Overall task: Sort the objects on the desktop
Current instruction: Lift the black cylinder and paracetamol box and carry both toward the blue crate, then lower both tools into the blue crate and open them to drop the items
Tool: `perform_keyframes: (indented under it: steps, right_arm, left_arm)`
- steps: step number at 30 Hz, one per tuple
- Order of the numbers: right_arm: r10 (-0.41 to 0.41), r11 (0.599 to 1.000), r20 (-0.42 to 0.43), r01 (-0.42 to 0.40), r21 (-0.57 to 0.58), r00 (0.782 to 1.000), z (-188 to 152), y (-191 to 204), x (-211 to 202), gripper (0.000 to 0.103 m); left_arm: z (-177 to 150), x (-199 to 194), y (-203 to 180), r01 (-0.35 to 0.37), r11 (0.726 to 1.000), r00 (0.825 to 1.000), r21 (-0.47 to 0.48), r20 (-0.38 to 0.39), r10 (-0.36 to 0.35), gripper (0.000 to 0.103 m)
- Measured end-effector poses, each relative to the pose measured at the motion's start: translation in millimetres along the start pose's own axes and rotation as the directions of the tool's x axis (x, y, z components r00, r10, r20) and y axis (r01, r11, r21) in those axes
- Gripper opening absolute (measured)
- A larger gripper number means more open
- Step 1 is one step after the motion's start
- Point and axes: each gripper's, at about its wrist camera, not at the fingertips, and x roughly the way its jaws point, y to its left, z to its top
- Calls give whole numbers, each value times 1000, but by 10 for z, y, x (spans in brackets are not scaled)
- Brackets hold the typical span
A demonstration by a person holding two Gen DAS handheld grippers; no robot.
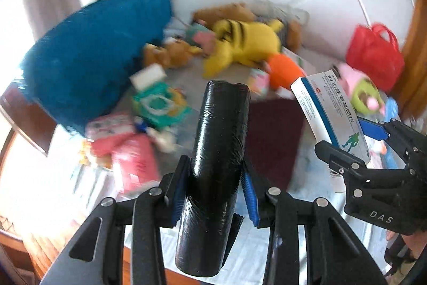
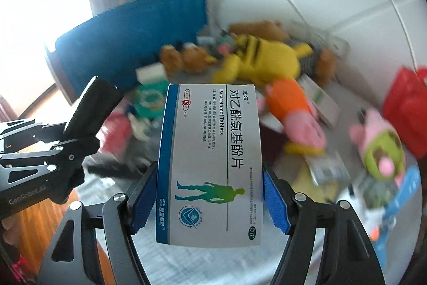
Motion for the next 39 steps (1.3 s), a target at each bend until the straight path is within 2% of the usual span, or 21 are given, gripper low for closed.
perform_keyframes:
  steps: [6,14,24,27,30,34,39]
  right_arm:
    - [16,998,82,-11,-61,996,517,673,88,72]
    - [67,993,184,-48,-108,981,1266,1443,123,72]
    - [182,965,294,-114,-235,938,2233,2138,348,72]
    - [212,958,293,-139,-250,932,2503,2345,465,72]
    - [199,960,308,-122,-254,930,2753,2581,630,72]
    - [187,968,291,-126,-216,938,3042,2888,1020,72]
    - [136,980,224,-99,-171,965,3275,3313,1642,72]
  left_arm:
    - [297,-288,770,-37,999,995,-25,88,39,37]
    - [715,-637,1754,-80,994,976,-73,195,93,37]
    - [1370,-905,2653,-163,969,928,-187,304,215,37]
    - [1562,-909,3032,-162,963,922,-216,314,226,37]
    - [1760,-800,3414,-183,959,917,-215,315,246,37]
    - [2018,-524,3930,-155,970,929,-189,305,208,37]
    - [2343,69,4529,-104,985,959,-139,247,136,37]
